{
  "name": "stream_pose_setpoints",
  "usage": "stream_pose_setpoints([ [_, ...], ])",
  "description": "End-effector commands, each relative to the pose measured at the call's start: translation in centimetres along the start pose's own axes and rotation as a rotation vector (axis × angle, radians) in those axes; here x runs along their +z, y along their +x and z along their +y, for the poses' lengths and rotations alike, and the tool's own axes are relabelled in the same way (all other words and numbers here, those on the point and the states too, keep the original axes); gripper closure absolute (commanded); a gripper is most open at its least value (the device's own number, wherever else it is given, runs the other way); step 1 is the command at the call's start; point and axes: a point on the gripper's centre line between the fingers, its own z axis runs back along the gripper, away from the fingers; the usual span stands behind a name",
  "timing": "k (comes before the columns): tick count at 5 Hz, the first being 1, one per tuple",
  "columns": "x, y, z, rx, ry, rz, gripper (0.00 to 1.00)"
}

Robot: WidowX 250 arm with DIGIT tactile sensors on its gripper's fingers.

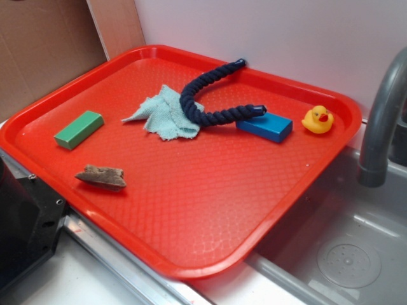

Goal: Grab the green block.

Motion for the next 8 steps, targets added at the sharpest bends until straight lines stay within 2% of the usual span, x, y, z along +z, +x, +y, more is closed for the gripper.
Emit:
stream_pose_setpoints([
  [1,0.0,0.0,0.0,0.000,0.000,0.000,0.00],
  [2,-5.0,2.1,5.1,0.154,0.051,0.044,0.00],
  [3,-9.5,3.4,10.1,0.279,0.085,-0.015,0.00],
  [4,-12.2,3.8,11.8,0.277,0.051,-0.035,0.00],
  [5,-16.2,4.0,12.2,0.156,0.024,-0.058,0.00],
  [6,-18.4,3.9,10.7,0.097,0.017,-0.034,0.00],
  [7,-19.9,3.6,10.2,0.050,0.042,-0.021,0.00],
  [8,-21.9,2.5,11.3,0.059,0.066,0.016,0.00],
])
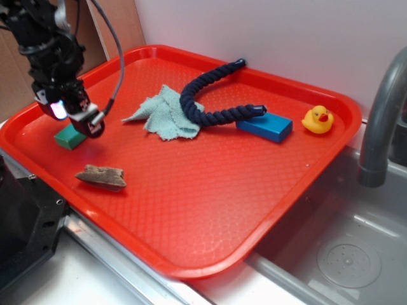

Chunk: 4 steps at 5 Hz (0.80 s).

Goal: Grab the green block.

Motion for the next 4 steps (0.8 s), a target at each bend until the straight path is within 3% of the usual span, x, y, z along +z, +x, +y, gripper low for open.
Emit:
stream_pose_setpoints([
  [1,-1.6,-0.6,1.2,-0.015,0.052,0.026,0.00],
  [2,-1.0,-0.5,1.0,-0.008,0.080,0.014,1.00],
  [4,9.0,0.6,-3.1,-0.035,0.049,-0.133,1.00],
])
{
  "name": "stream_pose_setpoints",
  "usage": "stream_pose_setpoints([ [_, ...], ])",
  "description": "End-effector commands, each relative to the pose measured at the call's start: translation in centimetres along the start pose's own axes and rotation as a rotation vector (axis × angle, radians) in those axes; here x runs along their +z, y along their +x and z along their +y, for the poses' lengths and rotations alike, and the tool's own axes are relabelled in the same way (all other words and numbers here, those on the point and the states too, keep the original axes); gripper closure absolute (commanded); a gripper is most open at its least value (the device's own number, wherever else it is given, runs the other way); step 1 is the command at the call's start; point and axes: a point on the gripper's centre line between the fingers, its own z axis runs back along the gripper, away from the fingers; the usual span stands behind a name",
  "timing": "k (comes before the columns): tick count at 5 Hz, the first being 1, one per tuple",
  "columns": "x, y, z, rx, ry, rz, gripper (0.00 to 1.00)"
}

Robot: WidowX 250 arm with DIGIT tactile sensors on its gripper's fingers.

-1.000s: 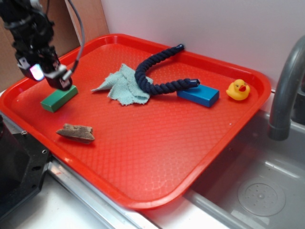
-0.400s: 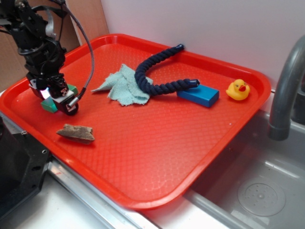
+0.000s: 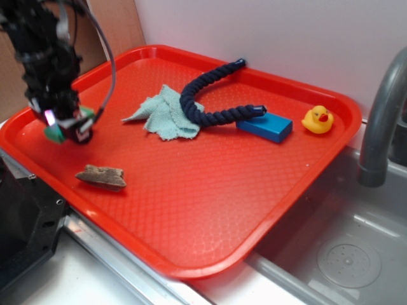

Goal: Grab the green block.

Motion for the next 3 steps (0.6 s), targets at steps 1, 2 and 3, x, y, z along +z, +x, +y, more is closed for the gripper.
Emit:
stream_pose_setpoints([
  [1,10.9,1.7,-3.3,-0.029,-0.053,-0.126,1.00],
  [2,14.9,3.0,-7.2,-0.028,-0.090,-0.134,1.00],
  [3,17.1,3.6,-8.2,-0.015,-0.102,-0.133,1.00],
])
